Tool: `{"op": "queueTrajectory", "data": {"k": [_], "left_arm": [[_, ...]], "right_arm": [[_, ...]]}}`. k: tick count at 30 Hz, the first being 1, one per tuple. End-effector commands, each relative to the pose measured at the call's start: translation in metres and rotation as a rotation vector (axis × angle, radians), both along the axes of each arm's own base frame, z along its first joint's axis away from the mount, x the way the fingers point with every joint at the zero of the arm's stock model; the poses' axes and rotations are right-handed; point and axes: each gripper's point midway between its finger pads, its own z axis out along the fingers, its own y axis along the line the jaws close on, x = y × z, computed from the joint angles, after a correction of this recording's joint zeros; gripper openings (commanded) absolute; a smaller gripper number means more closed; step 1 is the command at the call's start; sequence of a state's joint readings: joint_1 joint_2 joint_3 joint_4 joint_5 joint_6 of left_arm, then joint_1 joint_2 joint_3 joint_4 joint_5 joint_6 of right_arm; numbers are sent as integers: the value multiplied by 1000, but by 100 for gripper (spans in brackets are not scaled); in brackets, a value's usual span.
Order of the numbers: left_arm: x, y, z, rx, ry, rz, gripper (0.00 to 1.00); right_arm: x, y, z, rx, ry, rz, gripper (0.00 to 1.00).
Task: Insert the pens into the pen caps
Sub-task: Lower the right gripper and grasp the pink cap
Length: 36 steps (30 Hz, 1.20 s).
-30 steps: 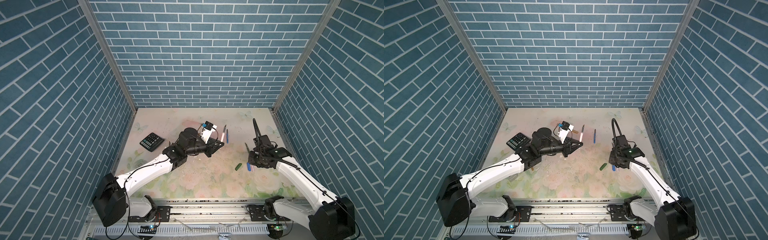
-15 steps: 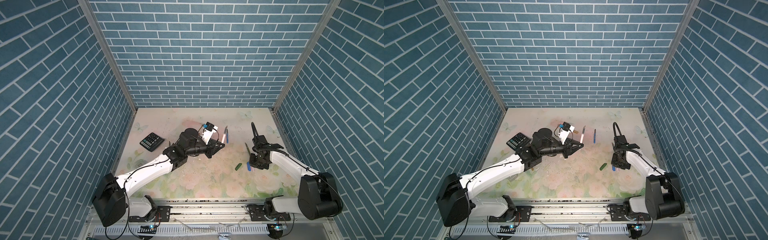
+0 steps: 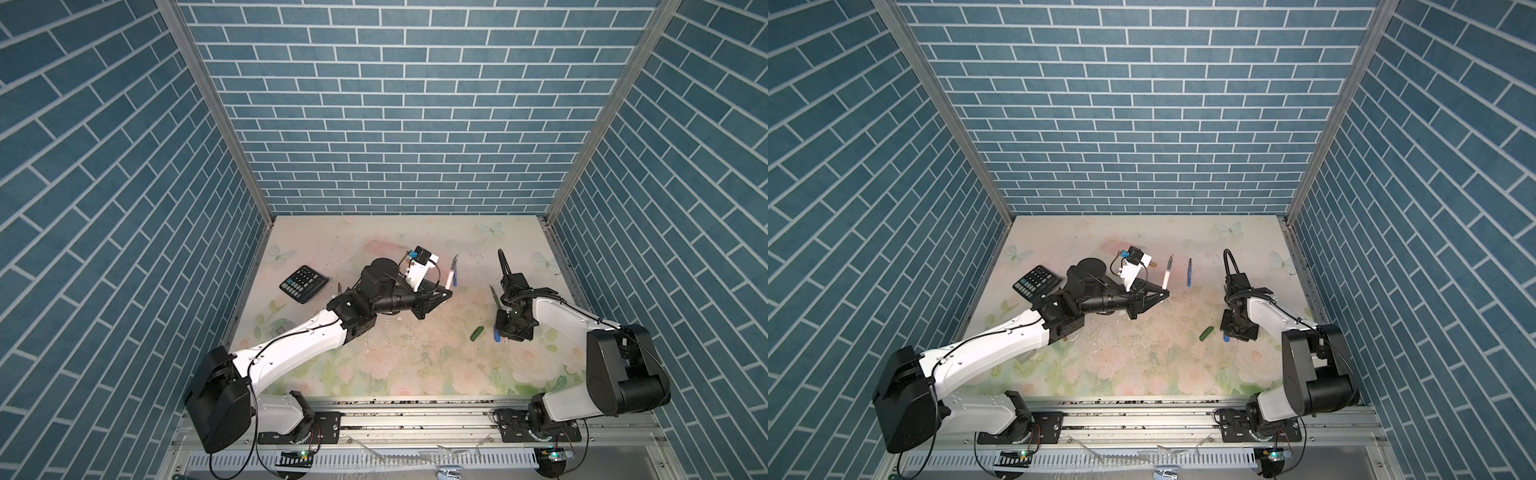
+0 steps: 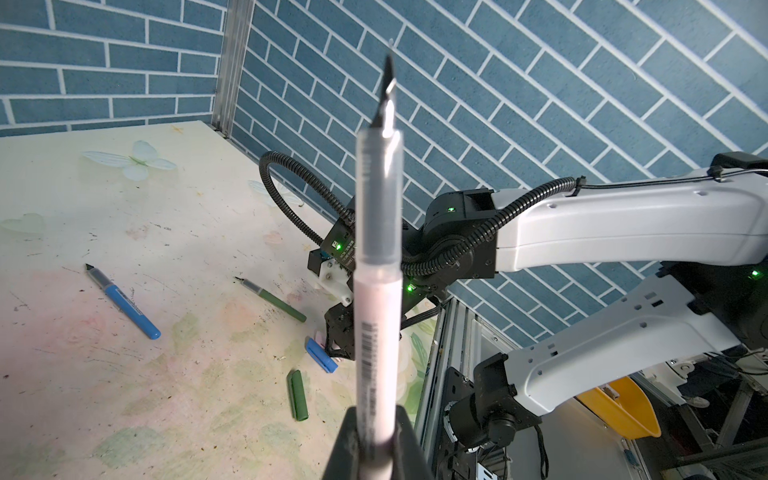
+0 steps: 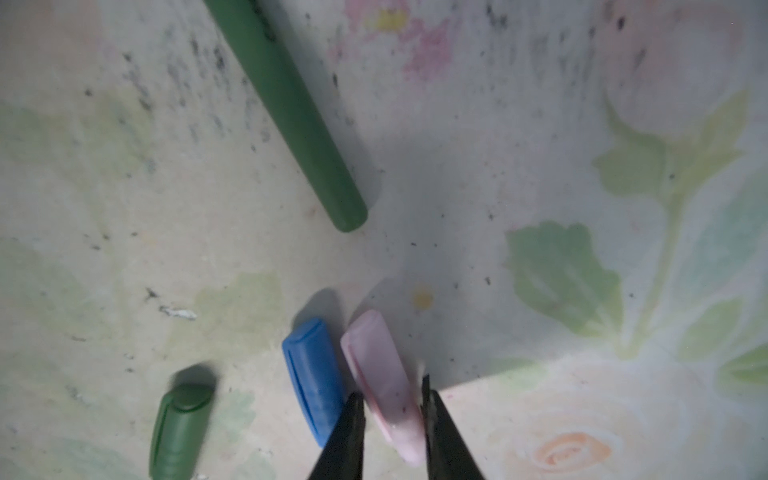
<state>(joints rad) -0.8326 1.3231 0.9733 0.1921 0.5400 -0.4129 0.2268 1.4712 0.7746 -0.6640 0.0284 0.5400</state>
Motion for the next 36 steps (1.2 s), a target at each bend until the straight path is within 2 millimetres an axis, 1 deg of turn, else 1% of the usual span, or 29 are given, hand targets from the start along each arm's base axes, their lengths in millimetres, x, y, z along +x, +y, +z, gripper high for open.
{"op": "queueTrajectory", "data": {"k": [1, 6, 9, 12, 15, 18, 20, 22, 24, 26, 34, 36], "left_arm": [[-5, 0, 2, -1, -14, -15, 0], [-4, -1, 0, 2, -13, -15, 0], [-4, 0, 1, 6, -18, -13, 0], [-4, 0, 1, 10, -20, -11, 0], [-4, 0, 1, 10, -21, -12, 0], [-4, 0, 1, 9, -20, -13, 0], [-4, 0, 2, 7, -22, -13, 0], [-5, 1, 3, 5, -21, -15, 0], [-5, 0, 4, 1, -20, -16, 0], [-6, 0, 4, -1, -17, -19, 0], [-6, 0, 4, -2, -14, -18, 0], [-6, 0, 4, -2, -15, -18, 0]], "right_arm": [[3, -2, -2, -9, 5, 15, 27], [10, -5, -5, -22, 4, 3, 27], [14, -1, -5, -3, -3, -4, 27], [18, 5, 0, 34, -28, -9, 24], [18, 13, 6, 86, -35, -10, 25], [16, 15, 12, 119, -48, -26, 26], [15, 13, 16, 124, -62, -42, 25], [12, 7, 17, 114, -70, -58, 22], [10, 1, 16, 107, -65, -72, 19], [8, -2, 15, 102, -62, -77, 18], [10, 1, 9, 122, -59, -62, 20], [10, 9, 10, 164, -61, -54, 21]]}}
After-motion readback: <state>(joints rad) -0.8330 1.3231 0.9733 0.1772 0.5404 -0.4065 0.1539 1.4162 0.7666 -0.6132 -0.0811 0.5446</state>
